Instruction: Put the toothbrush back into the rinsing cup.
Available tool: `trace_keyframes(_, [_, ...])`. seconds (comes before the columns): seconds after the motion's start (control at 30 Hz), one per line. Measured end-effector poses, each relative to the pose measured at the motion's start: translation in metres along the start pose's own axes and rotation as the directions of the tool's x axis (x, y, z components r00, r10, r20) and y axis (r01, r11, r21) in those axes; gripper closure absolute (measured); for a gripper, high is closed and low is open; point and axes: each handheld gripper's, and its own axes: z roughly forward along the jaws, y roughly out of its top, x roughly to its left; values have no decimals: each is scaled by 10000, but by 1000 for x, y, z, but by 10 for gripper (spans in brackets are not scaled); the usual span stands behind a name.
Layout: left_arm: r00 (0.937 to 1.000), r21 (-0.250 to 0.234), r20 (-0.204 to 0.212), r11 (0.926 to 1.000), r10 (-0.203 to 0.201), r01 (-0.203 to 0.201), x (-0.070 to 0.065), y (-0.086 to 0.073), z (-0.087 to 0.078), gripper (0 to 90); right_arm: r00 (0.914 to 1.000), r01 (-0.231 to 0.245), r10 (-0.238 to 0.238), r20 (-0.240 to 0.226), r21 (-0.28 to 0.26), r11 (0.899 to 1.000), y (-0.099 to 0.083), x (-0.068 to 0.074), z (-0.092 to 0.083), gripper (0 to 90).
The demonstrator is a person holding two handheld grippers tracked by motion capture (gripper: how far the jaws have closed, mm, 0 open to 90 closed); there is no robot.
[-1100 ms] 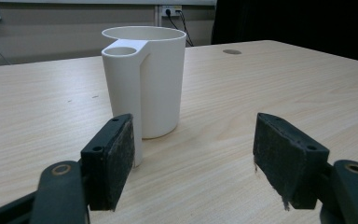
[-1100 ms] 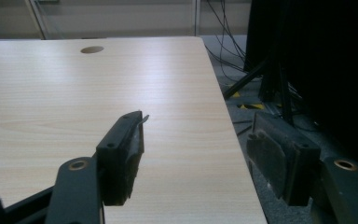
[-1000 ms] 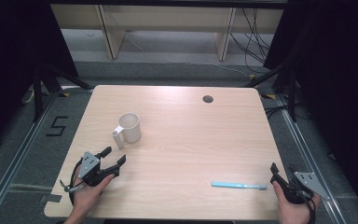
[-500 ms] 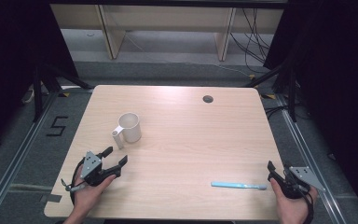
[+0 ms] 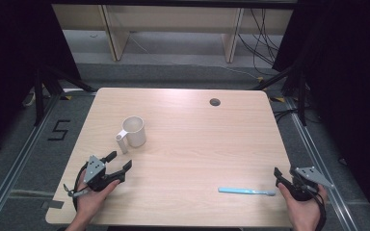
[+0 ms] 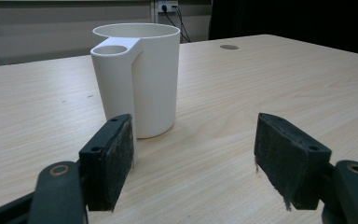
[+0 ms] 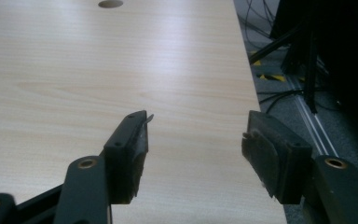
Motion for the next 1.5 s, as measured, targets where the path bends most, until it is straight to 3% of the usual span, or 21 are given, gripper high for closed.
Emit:
trace_keyframes(0.33, [10000, -25, 12, 10000, 24, -24, 0, 0, 0, 281, 9896, 1335, -1245, -719, 1383, 9814, 15, 5, 5, 486])
trace_keyframes(0.43, [10000, 11, 26, 10000, 8, -8, 0, 0, 0, 281, 9675, 2435, -2180, -1280, 2407, 9396, 25, 5, 6, 505])
trace_keyframes(0.47, [10000, 11, 26, 10000, 8, -8, 0, 0, 0, 281, 9675, 2435, -2180, -1280, 2407, 9396, 25, 5, 6, 505])
trace_keyframes(0.5, [10000, 2, 37, 10000, 10, -10, 0, 0, 0, 281, 9485, 3106, -2762, -1552, 2836, 9073, 30, 5, 9, 508])
trace_keyframes(0.53, [10000, 2, 37, 10000, 10, -10, 0, 0, 0, 281, 9420, 3302, -2906, -1681, 3077, 8924, 32, 5, 10, 510])
trace_keyframes(0.67, [9999, -245, 131, 9997, 40, -37, 1, 0, 2, 281, 9325, 3553, -2976, -2046, 3709, 8580, 38, 7, 12, 514])
trace_keyframes(0.7, [10000, 31, 53, 10000, -12, 12, 1, 0, 0, 281, 9122, 4027, -3225, -2529, 4074, 8196, 42, 6, 14, 518])
trace_keyframes(0.73, [10000, 31, 53, 10000, -12, 12, 1, 0, 0, 281, 9122, 4027, -3225, -2529, 4074, 8196, 42, 6, 14, 518])
trace_keyframes(0.77, [10000, 49, 61, 10000, 4, -4, 1, 0, 0, 281, 8949, 4400, -3440, -2844, 4326, 7869, 43, 6, 14, 513])
trace_keyframes(0.8, [10000, 49, 61, 10000, 4, -4, 1, 0, 0, 281, 8949, 4400, -3440, -2844, 4326, 7869, 43, 6, 14, 513])
trace_keyframes(0.83, [10000, 51, 61, 10000, 11, -11, 1, 0, 0, 281, 8718, 4828, -3602, -3319, 4587, 7459, 44, 8, 14, 506])
trace_keyframes(0.87, [10000, 51, 61, 10000, 11, -11, 1, 0, 0, 281, 8718, 4828, -3602, -3319, 4587, 7459, 44, 8, 14, 506])
trace_keyframes(0.9, [10000, 35, 85, 10000, 12, -12, 1, 0, 0, 280, 8558, 5102, -3682, -3635, 4753, 7167, 45, 10, 14, 501])
trace_keyframes(1.0, [10000, 47, 70, 10000, 39, -39, 0, 0, 0, 280, 8253, 5574, -3792, -4184, 4960, 6658, 44, 17, 14, 500])
trace_keyframes(1.07, [10000, 45, 69, 10000, 35, -35, 0, 0, 0, 280, 7766, 6241, -4154, -4736, 4887, 6097, 45, 20, 16, 498])
trace_keyframes(1.13, [10000, 40, 83, 10000, 26, -26, 1, 0, 1, 280, 7466, 6593, -4209, -5151, 4883, 5718, 45, 24, 18, 503])
trace_keyframes(1.2, [10000, 44, 86, 10000, 30, -30, 1, 0, 1, 280, 7334, 6735, -4244, -5311, 4825, 5600, 45, 25, 19, 508])
trace_keyframes(1.23, [10000, 40, 83, 10000, 29, -29, 1, 0, 0, 280, 7147, 6933, -4318, -5502, 4756, 5414, 47, 29, 21, 518])
trace_keyframes(1.3, [10000, 39, 79, 10000, 24, -24, 1, 0, 0, 280, 7076, 7003, -4339, -5577, 4714, 5361, 48, 31, 21, 524])
trace_keyframes(1.4, [10000, 39, 70, 10000, 8, -8, 1, 0, 0, 280, 6714, 7334, -4419, -5949, 4480, 5113, 50, 39, 26, 546])
trace_keyframes(1.5, [10000, 39, 74, 10000, 3, -3, 1, 0, 0, 280, 6544, 7475, -4361, -6177, 4411, 4968, 50, 46, 28, 559])
